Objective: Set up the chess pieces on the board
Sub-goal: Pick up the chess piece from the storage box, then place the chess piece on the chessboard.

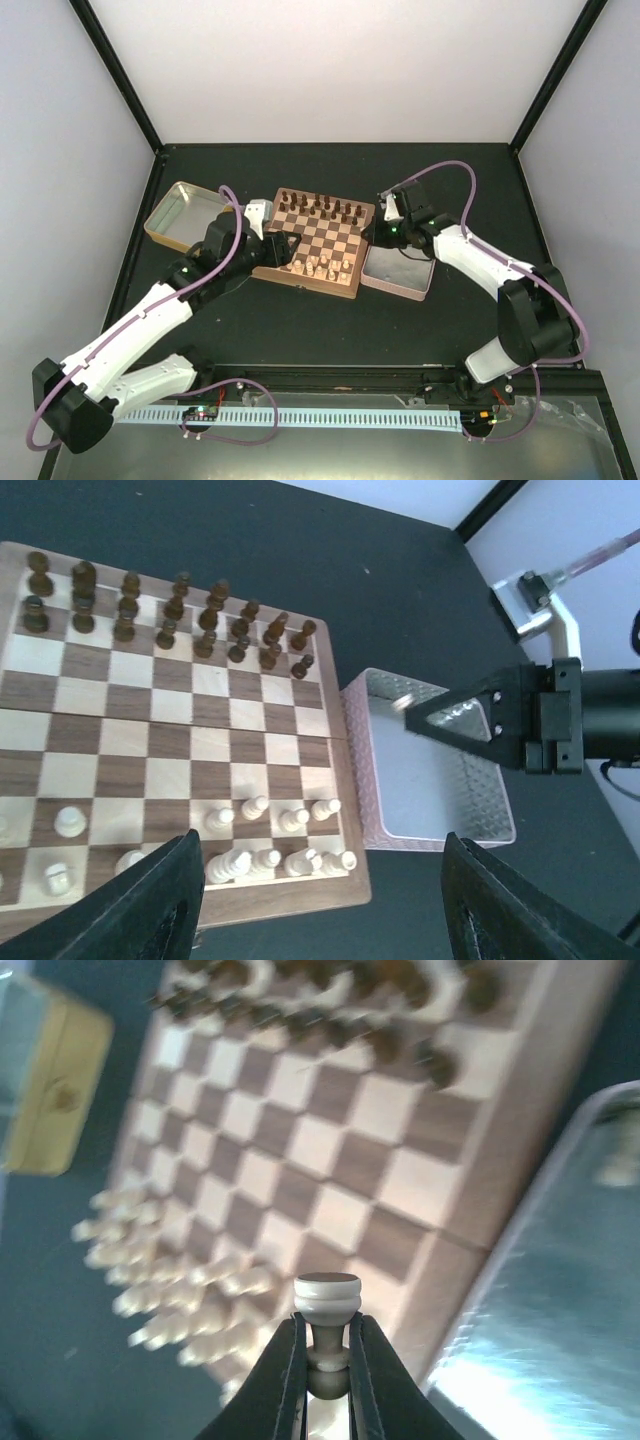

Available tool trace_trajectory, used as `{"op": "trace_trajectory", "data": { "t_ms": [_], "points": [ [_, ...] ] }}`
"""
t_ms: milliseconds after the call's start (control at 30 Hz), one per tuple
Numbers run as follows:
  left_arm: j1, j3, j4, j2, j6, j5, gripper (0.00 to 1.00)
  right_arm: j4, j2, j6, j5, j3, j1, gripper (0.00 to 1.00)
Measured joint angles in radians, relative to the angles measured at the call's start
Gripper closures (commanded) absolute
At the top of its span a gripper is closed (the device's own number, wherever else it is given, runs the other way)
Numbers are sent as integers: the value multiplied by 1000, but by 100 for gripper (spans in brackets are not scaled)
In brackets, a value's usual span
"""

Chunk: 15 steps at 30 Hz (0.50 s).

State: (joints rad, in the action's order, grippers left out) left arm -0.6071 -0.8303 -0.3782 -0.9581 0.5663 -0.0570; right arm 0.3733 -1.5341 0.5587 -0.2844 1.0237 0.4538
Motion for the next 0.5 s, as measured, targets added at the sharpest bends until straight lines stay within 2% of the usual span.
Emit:
{"op": "trace_trajectory", "data": {
  "t_ms": [233,500],
  "points": [
    [13,0,77,-60,113,-153,31,-129,23,-58,-334,-53,28,98],
    [22,-48,140,-188,266,-396,34,-280,125,-225,-495,-89,112,97]
  ]
}}
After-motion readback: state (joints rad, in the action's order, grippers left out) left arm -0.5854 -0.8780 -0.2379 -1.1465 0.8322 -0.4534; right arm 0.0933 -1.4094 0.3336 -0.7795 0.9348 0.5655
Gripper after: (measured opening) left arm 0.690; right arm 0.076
